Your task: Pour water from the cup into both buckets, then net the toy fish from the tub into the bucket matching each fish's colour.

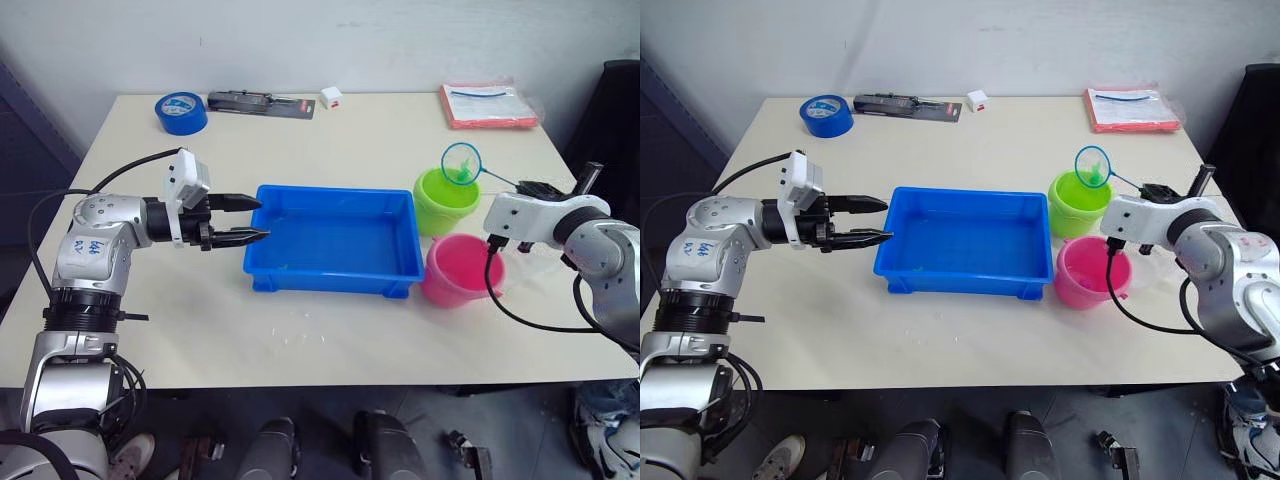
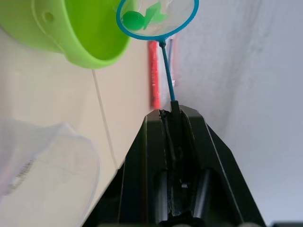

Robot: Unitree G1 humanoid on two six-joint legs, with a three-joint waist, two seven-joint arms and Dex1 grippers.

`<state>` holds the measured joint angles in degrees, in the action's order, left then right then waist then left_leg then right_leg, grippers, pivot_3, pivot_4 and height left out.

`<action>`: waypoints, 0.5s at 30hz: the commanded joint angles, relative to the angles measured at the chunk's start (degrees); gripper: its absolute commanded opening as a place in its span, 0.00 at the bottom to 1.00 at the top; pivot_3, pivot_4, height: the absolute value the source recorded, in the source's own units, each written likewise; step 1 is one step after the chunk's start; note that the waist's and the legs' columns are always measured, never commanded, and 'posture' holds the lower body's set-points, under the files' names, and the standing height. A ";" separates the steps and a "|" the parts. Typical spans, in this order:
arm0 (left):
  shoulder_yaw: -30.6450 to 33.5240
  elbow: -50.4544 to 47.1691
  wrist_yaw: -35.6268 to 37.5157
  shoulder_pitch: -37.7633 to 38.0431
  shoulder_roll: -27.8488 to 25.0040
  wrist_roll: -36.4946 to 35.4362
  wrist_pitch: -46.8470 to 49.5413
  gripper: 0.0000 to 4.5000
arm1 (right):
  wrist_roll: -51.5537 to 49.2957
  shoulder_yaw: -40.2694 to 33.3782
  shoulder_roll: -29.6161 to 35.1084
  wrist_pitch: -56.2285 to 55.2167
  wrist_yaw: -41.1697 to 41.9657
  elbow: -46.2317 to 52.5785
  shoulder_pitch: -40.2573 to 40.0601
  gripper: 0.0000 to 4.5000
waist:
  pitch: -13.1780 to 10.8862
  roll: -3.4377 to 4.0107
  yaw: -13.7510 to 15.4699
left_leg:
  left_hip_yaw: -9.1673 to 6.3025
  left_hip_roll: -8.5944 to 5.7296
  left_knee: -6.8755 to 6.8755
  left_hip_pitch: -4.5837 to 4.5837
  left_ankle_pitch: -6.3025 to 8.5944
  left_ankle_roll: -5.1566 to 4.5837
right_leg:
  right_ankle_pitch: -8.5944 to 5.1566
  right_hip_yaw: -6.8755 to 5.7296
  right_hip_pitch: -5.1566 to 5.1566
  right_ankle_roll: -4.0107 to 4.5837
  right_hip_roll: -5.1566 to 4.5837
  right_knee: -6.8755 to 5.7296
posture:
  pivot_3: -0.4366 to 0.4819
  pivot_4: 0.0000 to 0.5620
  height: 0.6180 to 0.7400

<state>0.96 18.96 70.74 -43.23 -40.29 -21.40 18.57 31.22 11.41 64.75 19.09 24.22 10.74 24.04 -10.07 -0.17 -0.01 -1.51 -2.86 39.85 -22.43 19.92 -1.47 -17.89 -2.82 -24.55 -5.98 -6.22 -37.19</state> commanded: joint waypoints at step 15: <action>1.42 -1.92 0.20 0.81 -1.17 -0.45 0.58 0.73 | 13.00 -7.27 -2.72 -8.38 -5.58 1.77 -4.70 0.18 | 0.00 0.00 -0.02 | 0.08 0.05 0.00 0.02 0.00 0.00 | 0.00 0.01 0.00 0.00 0.28 0.00 | 0.48 0.27 0.98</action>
<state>1.06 18.74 70.73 -42.22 -40.49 -21.41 18.91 44.95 8.09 61.86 11.04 19.27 10.74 17.80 -10.07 -0.16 -0.04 -1.42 -2.81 39.86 -22.41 19.92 -1.47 -17.89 -2.80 -24.55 -5.98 -5.94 -37.19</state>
